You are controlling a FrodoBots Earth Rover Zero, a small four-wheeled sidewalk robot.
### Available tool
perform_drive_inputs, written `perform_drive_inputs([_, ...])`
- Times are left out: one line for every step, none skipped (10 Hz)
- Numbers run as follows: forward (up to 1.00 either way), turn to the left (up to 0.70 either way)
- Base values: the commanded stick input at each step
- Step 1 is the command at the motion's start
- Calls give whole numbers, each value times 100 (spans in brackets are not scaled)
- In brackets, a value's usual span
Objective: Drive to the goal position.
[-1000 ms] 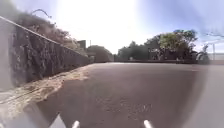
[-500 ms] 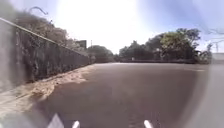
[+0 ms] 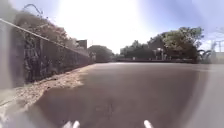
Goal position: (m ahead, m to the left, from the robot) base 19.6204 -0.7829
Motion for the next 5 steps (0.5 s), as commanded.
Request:
perform_drive_inputs([100,0])
perform_drive_inputs([100,0])
perform_drive_inputs([100,0])
perform_drive_inputs([100,0])
perform_drive_inputs([100,0])
